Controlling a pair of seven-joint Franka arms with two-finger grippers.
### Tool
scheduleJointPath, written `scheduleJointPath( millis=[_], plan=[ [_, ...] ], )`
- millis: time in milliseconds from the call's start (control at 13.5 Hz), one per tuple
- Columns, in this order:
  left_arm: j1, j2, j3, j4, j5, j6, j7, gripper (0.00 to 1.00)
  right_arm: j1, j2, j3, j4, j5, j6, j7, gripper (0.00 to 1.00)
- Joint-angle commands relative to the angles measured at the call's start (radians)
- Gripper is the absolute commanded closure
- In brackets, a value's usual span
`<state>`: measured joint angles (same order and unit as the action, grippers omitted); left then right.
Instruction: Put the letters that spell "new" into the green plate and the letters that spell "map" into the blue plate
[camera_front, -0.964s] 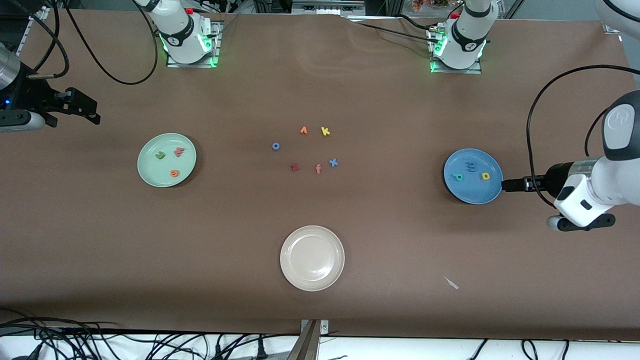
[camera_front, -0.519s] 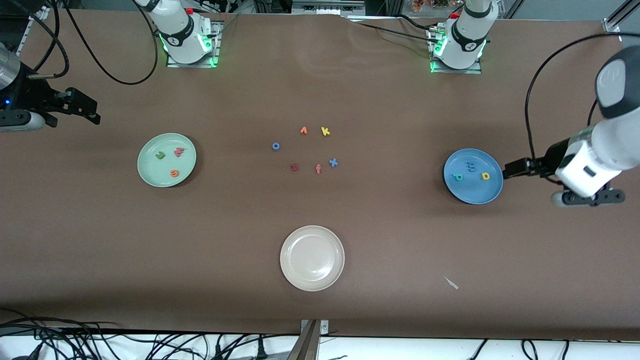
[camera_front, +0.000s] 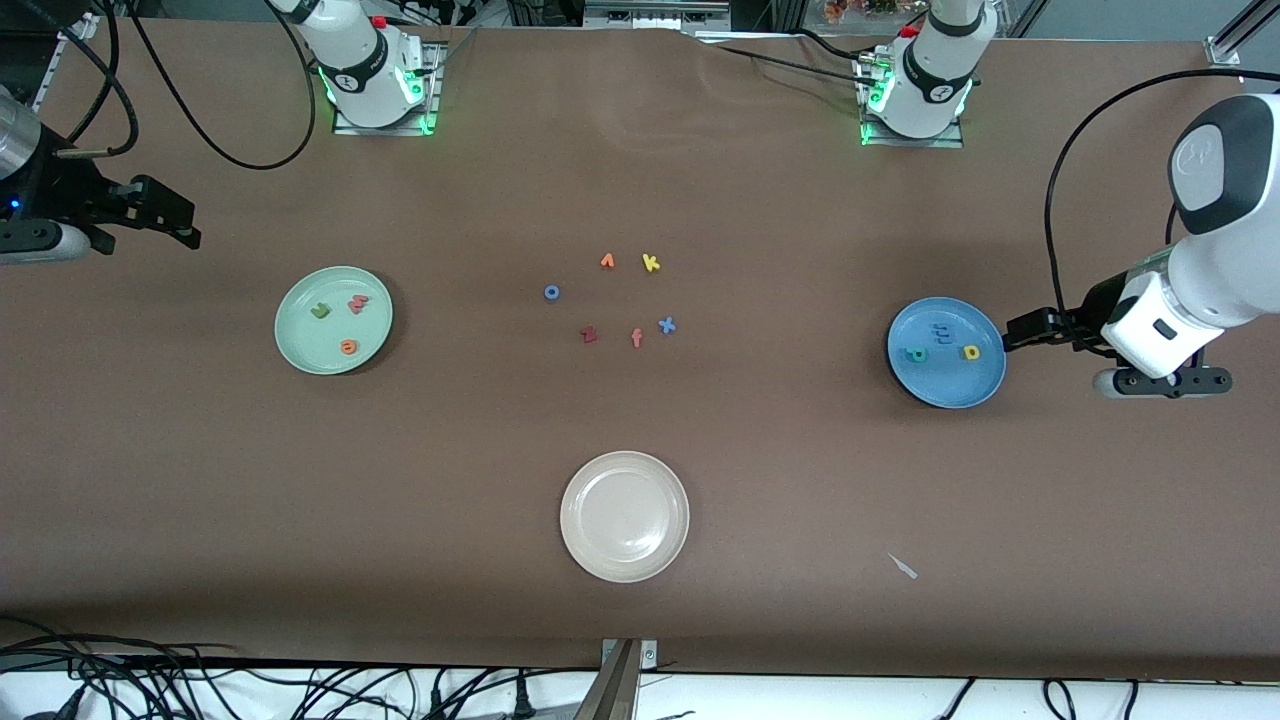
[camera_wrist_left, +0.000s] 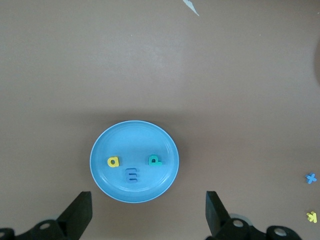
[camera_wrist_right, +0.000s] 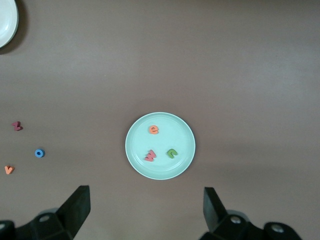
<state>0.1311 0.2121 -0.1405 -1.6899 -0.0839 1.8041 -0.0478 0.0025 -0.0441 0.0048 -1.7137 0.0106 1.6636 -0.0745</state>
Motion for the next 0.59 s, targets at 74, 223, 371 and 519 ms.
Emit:
scheduleJointPath(
  millis=[74, 223, 371, 519],
  plan=[
    [0.004, -0.013, 0.006, -0.011, -0.034, 0.000, 0.034, 0.00, -0.001, 0.009, 0.003, 0.023, 0.009, -0.018, -0.002, 0.00],
    [0.004, -0.013, 0.006, -0.010, -0.034, 0.000, 0.034, 0.00, -0.004, 0.009, 0.001, 0.023, 0.011, -0.018, -0.001, 0.00],
    [0.004, -0.013, 0.006, -0.011, -0.034, 0.000, 0.034, 0.00, -0.004, 0.009, 0.003, 0.023, 0.011, -0.018, 0.004, 0.00],
    [0.004, -0.013, 0.006, -0.011, -0.034, 0.000, 0.034, 0.00, -0.004, 0.009, 0.001, 0.023, 0.011, -0.018, 0.005, 0.00]
  ],
)
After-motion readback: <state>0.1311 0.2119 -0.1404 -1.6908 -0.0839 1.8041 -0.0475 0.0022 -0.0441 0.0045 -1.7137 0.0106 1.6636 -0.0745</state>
